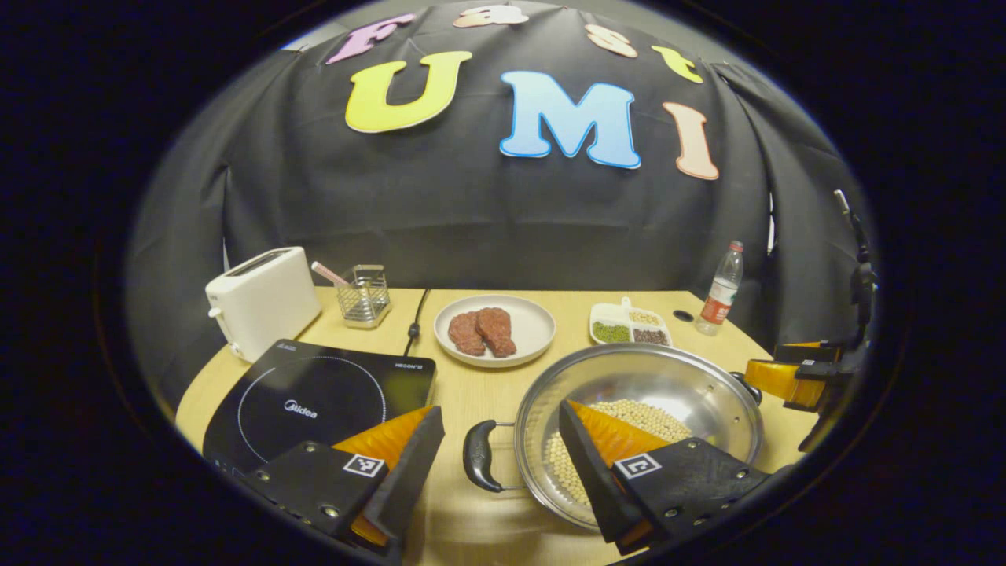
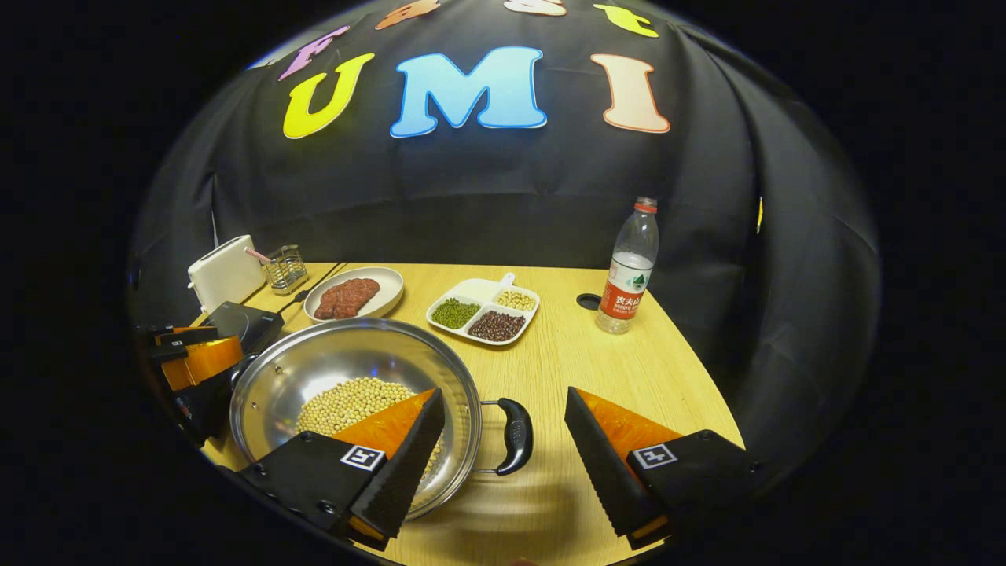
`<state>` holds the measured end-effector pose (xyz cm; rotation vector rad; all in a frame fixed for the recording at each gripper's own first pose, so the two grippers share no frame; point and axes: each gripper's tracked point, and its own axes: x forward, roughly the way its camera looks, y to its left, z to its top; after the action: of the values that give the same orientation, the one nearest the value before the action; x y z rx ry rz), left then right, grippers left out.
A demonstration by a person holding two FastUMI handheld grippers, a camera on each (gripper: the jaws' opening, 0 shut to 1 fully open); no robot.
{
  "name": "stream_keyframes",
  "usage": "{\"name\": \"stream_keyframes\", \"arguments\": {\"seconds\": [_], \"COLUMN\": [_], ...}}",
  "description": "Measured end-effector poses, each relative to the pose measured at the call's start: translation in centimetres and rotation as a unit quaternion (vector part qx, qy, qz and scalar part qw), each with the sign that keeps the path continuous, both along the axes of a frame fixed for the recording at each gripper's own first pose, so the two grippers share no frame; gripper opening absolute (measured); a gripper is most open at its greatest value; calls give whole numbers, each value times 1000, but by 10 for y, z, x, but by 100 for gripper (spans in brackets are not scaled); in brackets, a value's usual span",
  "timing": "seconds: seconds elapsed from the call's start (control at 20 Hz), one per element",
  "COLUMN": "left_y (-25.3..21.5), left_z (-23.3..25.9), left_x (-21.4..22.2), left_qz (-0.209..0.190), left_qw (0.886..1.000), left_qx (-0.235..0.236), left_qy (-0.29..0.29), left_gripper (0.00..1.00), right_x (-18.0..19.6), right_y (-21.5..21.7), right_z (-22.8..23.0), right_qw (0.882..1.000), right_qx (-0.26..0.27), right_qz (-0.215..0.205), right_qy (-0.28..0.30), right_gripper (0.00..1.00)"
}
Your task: First push the handle of the pot to place it horizontally, then grasp the pot with both hands and set it on the induction cooktop.
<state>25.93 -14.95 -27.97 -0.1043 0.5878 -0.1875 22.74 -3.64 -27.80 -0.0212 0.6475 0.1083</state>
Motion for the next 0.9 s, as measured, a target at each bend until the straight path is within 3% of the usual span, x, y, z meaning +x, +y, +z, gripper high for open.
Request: {"name": "stream_keyframes", "arguments": {"seconds": [0.4, 0.9], "left_y": [-1, -6], "left_z": [-46, -68], "left_x": [-3, -4], "left_qz": [-3, -7], "left_qw": [998, 996], "left_qx": [3, 3], "left_qy": [61, 93], "left_gripper": [88, 90], "right_x": [1, -2], "right_y": [1, 5], "right_z": [-19, -43], "right_qw": [1000, 998], "right_qx": [-9, -19], "right_qz": [0, 1], "right_qy": [26, 61], "right_gripper": [99, 96]}}
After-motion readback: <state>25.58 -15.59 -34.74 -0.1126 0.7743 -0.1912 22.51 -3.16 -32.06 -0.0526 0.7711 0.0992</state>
